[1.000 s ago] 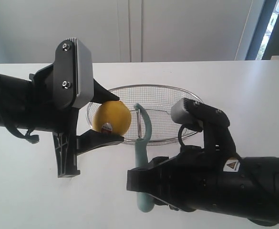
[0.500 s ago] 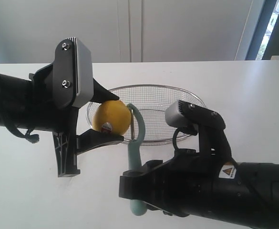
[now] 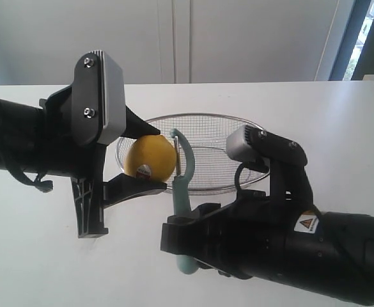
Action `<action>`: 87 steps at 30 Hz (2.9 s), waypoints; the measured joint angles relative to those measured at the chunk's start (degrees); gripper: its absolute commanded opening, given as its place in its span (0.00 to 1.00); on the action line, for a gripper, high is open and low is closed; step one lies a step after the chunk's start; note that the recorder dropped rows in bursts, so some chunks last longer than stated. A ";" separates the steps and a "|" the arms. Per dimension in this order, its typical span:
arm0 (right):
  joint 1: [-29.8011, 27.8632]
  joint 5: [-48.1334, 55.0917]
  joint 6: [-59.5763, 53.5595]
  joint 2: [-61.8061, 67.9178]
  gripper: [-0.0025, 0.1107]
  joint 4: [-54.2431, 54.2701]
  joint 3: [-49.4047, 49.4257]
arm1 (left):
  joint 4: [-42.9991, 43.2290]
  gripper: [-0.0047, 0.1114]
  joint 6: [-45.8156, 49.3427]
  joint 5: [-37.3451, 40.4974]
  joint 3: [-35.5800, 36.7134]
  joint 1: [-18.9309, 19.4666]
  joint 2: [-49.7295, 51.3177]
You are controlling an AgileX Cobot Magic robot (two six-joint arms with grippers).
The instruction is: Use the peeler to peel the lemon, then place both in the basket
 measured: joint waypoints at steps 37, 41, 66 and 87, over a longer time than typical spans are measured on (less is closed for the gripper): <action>0.13 4.30 -2.67 -22.42 0.02 -0.23 0.00 | 0.00 0.04 0.00 0.00 0.00 0.00 0.00; 0.13 6.16 -4.48 -27.13 0.02 -0.23 0.00 | 0.00 0.04 0.00 0.00 0.00 0.00 0.00; 0.13 -7.36 0.45 -1.44 0.02 3.90 9.16 | 0.00 0.04 -0.12 0.00 0.00 0.00 0.00; 0.13 -4.27 0.45 6.71 0.02 2.58 -0.58 | 0.00 0.04 -0.21 0.00 0.00 0.00 0.00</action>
